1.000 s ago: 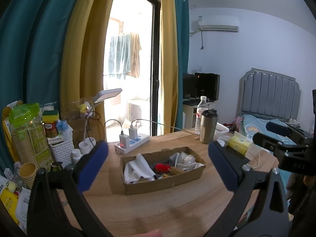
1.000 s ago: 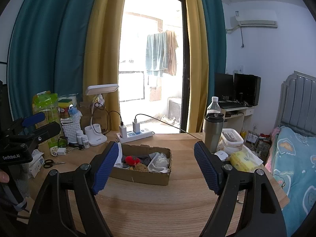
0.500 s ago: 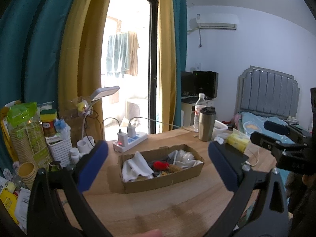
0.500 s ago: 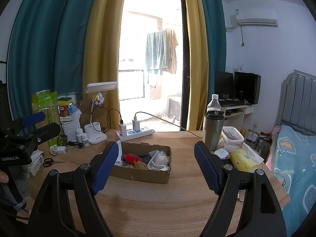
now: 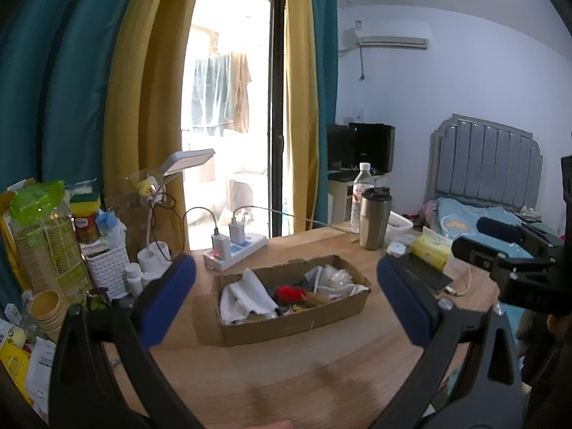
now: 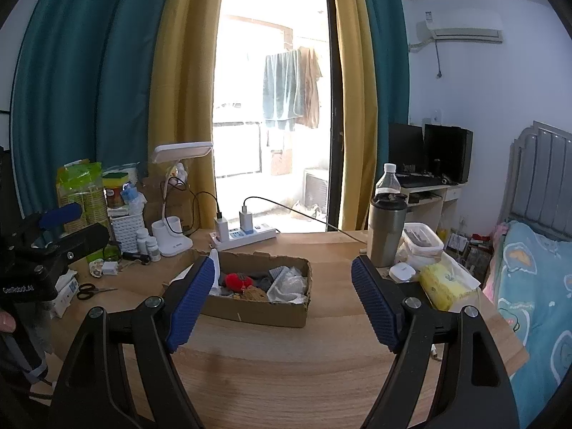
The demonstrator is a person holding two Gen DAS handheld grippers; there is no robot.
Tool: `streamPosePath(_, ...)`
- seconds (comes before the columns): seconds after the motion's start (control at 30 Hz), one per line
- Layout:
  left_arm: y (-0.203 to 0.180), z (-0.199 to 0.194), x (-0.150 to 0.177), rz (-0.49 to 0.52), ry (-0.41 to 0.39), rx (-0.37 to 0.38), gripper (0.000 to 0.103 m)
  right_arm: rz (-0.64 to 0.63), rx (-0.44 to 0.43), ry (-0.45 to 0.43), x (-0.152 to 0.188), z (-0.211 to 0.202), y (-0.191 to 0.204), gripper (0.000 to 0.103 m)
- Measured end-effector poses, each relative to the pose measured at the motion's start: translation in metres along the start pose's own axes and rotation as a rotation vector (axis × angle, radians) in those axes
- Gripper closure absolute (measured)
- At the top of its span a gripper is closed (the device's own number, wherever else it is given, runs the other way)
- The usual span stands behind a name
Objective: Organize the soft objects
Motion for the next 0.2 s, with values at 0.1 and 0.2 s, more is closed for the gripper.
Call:
streamPosePath(0.1,0.0,0.0,0.003,-0.005,0.0,0.01,0.001,0.006,-0.003,0.006,0.001,0.003,-0.001,0.021)
streamPosePath(0.2,0.001,0.003,0.005,-0.017,0.004,0.013,0.001,0.012,-0.006,0.031,0.006,0.012,-0.004,0.021)
Point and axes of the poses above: each gripper's, at about its wrist camera, not at the fingertips, and z roughly the way its jaws point, y to its left, x to its underside, the point moved 2 cm from there along z, roughly the way its jaws point, and after that the axes turned 9 degrees about z, right-handed, at the moved point
